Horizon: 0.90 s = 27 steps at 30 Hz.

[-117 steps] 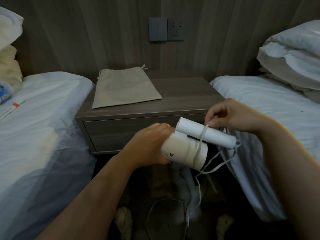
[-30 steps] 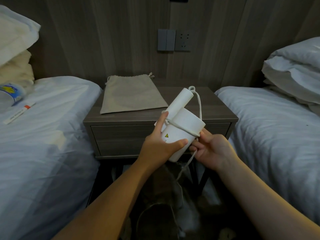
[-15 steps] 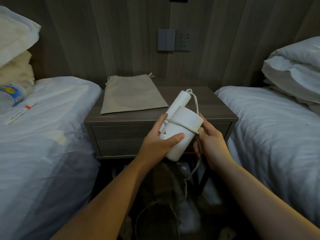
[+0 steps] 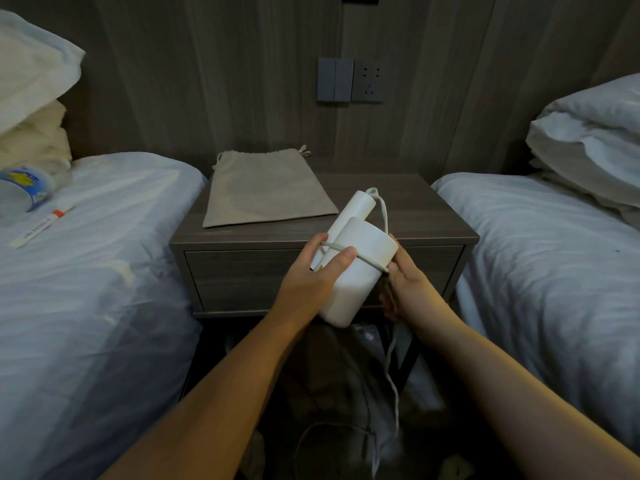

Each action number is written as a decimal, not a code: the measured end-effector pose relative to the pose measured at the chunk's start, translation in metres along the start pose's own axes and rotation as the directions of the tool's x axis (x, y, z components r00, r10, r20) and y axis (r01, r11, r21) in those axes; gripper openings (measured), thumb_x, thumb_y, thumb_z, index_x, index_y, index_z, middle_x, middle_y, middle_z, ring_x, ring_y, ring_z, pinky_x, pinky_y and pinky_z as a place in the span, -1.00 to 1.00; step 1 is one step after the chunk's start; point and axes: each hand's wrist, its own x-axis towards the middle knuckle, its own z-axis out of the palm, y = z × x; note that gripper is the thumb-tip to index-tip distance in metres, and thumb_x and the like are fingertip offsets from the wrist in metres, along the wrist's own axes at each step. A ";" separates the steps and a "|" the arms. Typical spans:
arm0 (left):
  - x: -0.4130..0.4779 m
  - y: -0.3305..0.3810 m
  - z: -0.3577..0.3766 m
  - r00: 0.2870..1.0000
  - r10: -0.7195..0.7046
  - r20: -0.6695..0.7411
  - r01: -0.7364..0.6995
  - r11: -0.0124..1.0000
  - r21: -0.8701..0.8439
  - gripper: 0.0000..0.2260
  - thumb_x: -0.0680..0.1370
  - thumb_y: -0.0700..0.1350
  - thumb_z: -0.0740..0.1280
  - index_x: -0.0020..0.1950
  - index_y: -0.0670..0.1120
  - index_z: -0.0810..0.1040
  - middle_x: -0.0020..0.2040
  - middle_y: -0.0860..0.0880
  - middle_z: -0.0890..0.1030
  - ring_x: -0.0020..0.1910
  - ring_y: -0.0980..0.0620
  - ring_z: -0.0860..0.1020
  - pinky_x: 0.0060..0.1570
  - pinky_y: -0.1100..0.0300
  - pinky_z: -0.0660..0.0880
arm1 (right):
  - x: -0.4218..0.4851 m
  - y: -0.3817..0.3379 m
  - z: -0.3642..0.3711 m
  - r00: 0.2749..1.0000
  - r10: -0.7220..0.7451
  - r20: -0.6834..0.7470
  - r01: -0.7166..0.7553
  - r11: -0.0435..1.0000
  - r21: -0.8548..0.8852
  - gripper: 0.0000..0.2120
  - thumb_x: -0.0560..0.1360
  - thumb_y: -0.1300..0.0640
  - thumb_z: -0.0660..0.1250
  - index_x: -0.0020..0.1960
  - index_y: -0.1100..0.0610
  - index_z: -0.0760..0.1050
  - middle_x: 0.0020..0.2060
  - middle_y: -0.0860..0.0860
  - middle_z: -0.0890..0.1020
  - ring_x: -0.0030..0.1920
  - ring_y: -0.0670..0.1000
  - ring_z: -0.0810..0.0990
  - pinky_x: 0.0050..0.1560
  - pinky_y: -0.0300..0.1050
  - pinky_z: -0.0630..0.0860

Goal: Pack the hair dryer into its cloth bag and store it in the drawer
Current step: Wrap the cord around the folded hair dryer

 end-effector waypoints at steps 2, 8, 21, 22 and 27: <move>0.000 0.001 -0.001 0.999 -0.004 0.036 0.005 1.000 -0.022 -0.49 0.52 0.10 0.26 0.45 0.11 0.23 0.23 0.00 0.42 -0.02 0.15 0.48 -0.23 0.29 0.42 | -0.002 -0.002 -0.001 0.991 0.066 0.117 -0.096 0.959 0.267 -0.55 0.64 0.06 -0.01 0.46 -0.27 0.04 -0.35 0.05 0.38 -0.43 -0.06 0.35 -0.44 -0.17 0.28; -0.001 0.004 -0.003 0.998 -0.007 0.070 0.007 1.000 -0.002 -0.41 0.50 0.04 0.32 0.47 0.18 0.14 0.23 0.04 0.33 0.12 0.03 0.45 -0.13 0.24 0.42 | -0.005 -0.003 -0.004 0.968 0.021 0.252 -0.161 0.819 0.551 -0.46 0.60 0.17 0.07 0.44 -0.31 0.07 -0.31 0.03 0.43 -0.40 -0.05 0.36 -0.41 -0.15 0.25; -0.005 0.010 0.001 0.989 0.111 -0.093 -0.114 0.993 -0.024 -0.48 0.43 0.01 0.43 0.34 0.16 0.34 0.02 0.29 0.44 -0.05 0.30 0.46 -0.20 0.45 0.43 | -0.005 -0.025 -0.015 0.997 -0.022 0.076 0.027 0.998 -0.061 -0.49 0.60 0.19 0.06 0.48 -0.15 0.10 -0.42 0.04 0.51 -0.45 -0.03 0.47 -0.40 -0.16 0.39; -0.005 0.011 0.001 0.985 0.130 -0.112 -0.130 0.991 0.001 -0.40 0.41 0.01 0.45 0.39 0.16 0.30 0.01 0.32 0.41 -0.04 0.31 0.45 -0.15 0.45 0.40 | -0.007 -0.027 -0.016 0.998 -0.023 0.060 0.032 0.989 -0.145 -0.55 0.59 0.19 0.07 0.44 -0.12 0.18 -0.43 0.04 0.54 -0.45 -0.05 0.48 -0.39 -0.17 0.41; -0.005 0.011 -0.006 0.970 0.155 -0.187 -0.133 0.983 0.126 -0.22 0.28 0.14 0.52 0.43 0.25 0.24 0.26 0.13 0.36 0.21 0.11 0.41 0.19 0.18 0.42 | -0.013 -0.036 -0.017 0.997 0.063 0.050 -0.047 0.962 -0.271 -0.60 0.62 0.12 0.03 -0.21 0.23 0.55 -0.62 -0.04 0.51 -0.55 -0.05 0.41 -0.42 -0.19 0.39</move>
